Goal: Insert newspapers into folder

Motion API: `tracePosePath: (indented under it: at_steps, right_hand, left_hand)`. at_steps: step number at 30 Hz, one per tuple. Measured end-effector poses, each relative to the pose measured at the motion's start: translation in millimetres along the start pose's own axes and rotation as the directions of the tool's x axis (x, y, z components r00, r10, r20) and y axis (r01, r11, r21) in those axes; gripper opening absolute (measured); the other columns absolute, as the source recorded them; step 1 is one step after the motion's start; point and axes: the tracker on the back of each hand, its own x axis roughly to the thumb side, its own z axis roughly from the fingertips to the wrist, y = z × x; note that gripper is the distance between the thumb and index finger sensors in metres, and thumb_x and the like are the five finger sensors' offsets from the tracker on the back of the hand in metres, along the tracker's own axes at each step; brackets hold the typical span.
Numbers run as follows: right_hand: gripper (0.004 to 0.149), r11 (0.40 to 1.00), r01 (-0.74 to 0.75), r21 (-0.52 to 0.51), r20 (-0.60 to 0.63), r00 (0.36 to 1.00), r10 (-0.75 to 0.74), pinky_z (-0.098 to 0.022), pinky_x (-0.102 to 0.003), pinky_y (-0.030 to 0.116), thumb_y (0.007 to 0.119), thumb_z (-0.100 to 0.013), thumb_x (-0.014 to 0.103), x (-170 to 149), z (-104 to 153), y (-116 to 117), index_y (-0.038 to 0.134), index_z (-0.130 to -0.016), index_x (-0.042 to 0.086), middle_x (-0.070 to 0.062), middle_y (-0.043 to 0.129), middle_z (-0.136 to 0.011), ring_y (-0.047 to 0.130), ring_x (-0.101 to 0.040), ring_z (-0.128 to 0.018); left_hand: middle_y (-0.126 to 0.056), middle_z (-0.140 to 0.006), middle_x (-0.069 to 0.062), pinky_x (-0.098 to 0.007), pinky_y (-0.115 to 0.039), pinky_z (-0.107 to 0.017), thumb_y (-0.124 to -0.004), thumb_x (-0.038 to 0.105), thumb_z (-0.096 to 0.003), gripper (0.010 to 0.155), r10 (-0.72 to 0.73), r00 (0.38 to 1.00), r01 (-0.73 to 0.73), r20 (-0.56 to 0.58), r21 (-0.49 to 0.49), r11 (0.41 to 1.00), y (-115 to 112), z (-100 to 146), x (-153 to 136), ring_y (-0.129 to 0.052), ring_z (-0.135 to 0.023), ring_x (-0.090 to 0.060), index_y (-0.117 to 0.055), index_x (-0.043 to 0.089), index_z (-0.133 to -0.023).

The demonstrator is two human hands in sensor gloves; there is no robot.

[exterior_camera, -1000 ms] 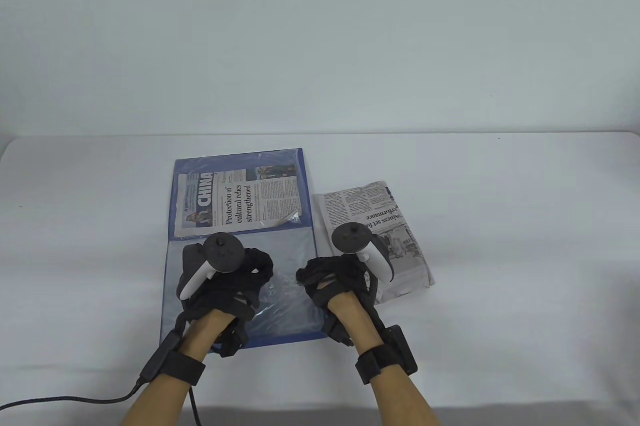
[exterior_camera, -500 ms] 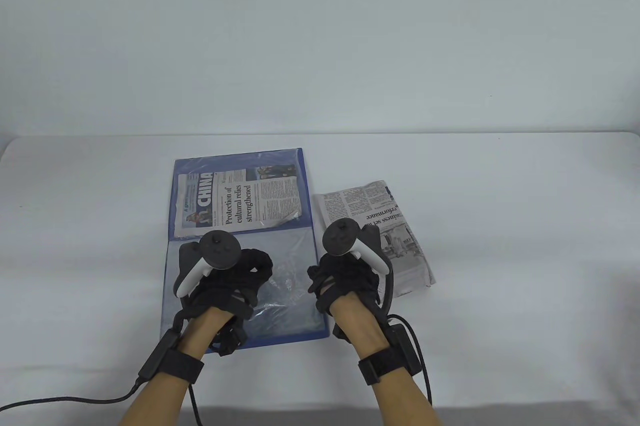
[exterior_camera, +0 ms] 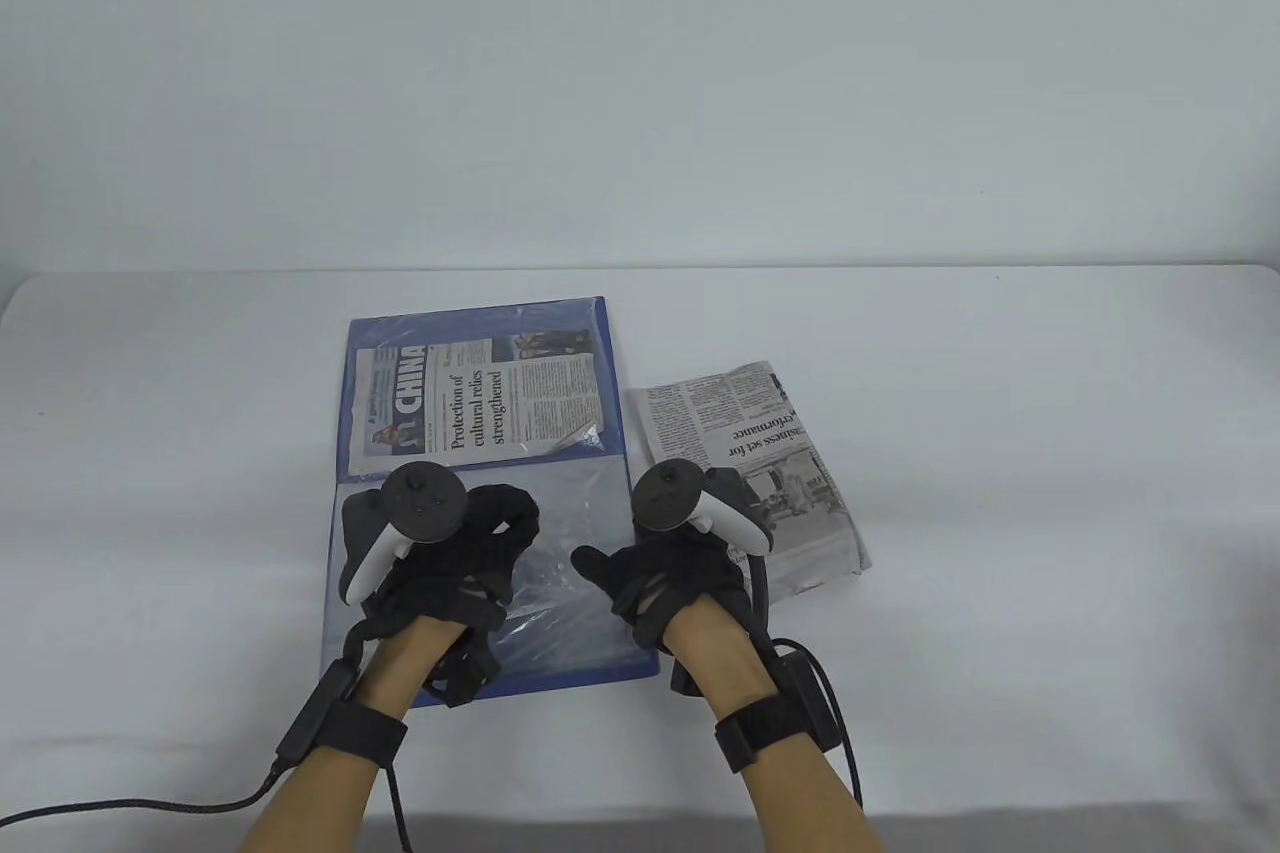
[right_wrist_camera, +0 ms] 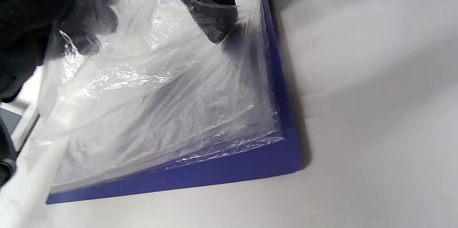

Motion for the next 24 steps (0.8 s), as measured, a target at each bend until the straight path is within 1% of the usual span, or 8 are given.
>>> tracePosePath:
  at_steps: [7,10,14,16,18,20,22,24]
  right_hand:
    - [0.073,0.971,0.104,-0.216,0.034,0.995,-0.099,-0.058,-0.077,0.013,0.063,-0.060,0.053,-5.2,32.5,-40.7,0.055,-0.102,-0.006,-0.030,0.016,-0.108,0.008,-0.059,-0.095]
    - [0.065,0.940,0.101,-0.324,-0.090,0.986,-0.138,-0.059,-0.077,0.016,0.068,-0.061,0.047,-31.7,54.0,-63.5,0.058,-0.098,-0.005,-0.030,0.019,-0.107,0.014,-0.059,-0.096]
    - [0.046,0.891,0.077,-0.448,-0.265,0.940,-0.215,-0.061,-0.075,0.030,0.074,-0.061,0.033,-78.1,77.3,-83.2,0.075,-0.092,-0.001,-0.026,0.040,-0.109,0.036,-0.059,-0.097]
    - [0.048,0.890,0.023,-0.456,-0.403,0.886,-0.230,-0.061,-0.076,0.029,0.076,-0.061,0.032,-97.4,83.0,-84.6,0.072,-0.095,-0.001,-0.027,0.037,-0.109,0.034,-0.060,-0.097]
    - [0.070,0.920,-0.022,-0.391,-0.557,0.802,-0.217,-0.060,-0.077,0.024,0.078,-0.060,0.038,-114.5,82.4,-80.3,0.048,-0.106,-0.005,-0.030,0.020,-0.108,0.021,-0.062,-0.096]
    - [0.083,0.959,-0.028,-0.280,-0.687,0.704,-0.180,-0.059,-0.078,0.023,0.080,-0.058,0.043,-134.8,78.6,-72.1,0.038,-0.106,-0.010,-0.032,0.012,-0.106,0.014,-0.063,-0.095]
    - [0.077,0.959,-0.022,-0.282,-0.673,0.717,-0.181,-0.062,-0.076,0.026,0.082,-0.058,0.040,-151.1,74.0,-67.3,0.036,-0.099,-0.008,-0.030,0.012,-0.103,0.016,-0.060,-0.095]
    - [0.062,0.931,-0.086,-0.354,-0.650,0.738,-0.179,-0.064,-0.073,0.031,0.082,-0.058,0.033,-152.0,78.2,-72.8,0.051,-0.094,-0.006,-0.030,0.023,-0.105,0.025,-0.059,-0.096]
  left_hand:
    - [-0.062,-0.120,0.007,-0.053,-0.052,-0.090,-0.070,0.046,-0.0620,0.041,-0.033,0.999,0.033,0.017,-0.014,0.999,-2.7,0.5,3.4,-0.065,-0.112,-0.027,-0.065,0.038,-0.101]
    - [-0.062,-0.120,0.007,-0.053,-0.052,-0.090,-0.070,0.046,-0.0619,0.041,-0.026,0.999,0.026,0.019,-0.019,0.999,-3.0,0.5,3.4,-0.066,-0.112,-0.027,-0.065,0.037,-0.101]
    - [-0.063,-0.120,0.007,-0.054,-0.053,-0.089,-0.070,0.047,-0.0620,0.041,-0.015,1.000,0.016,0.022,-0.026,1.000,-3.6,0.7,3.7,-0.066,-0.111,-0.027,-0.065,0.037,-0.101]
    - [-0.064,-0.119,0.007,-0.054,-0.053,-0.089,-0.070,0.046,-0.0620,0.041,-0.017,0.999,0.018,0.027,-0.032,0.999,-4.5,0.8,4.6,-0.067,-0.111,-0.027,-0.065,0.037,-0.101]
    - [-0.064,-0.119,0.007,-0.054,-0.053,-0.089,-0.070,0.047,-0.0620,0.040,-0.033,0.999,0.034,0.031,-0.038,0.999,-5.3,0.6,5.0,-0.067,-0.111,-0.027,-0.065,0.038,-0.101]
    - [-0.064,-0.119,0.007,-0.054,-0.053,-0.089,-0.070,0.046,-0.0620,0.041,-0.039,0.999,0.040,0.029,-0.040,0.998,-5.5,0.4,4.9,-0.067,-0.111,-0.027,-0.065,0.038,-0.101]
    - [-0.064,-0.119,0.007,-0.054,-0.053,-0.089,-0.070,0.046,-0.0619,0.041,-0.030,0.999,0.031,0.027,-0.040,0.999,-4.7,0.9,4.8,-0.067,-0.111,-0.027,-0.065,0.037,-0.101]
    - [-0.064,-0.119,0.007,-0.054,-0.053,-0.089,-0.070,0.046,-0.0620,0.041,-0.026,0.999,0.027,0.024,-0.037,0.999,-4.1,1.0,4.4,-0.067,-0.111,-0.027,-0.065,0.037,-0.101]
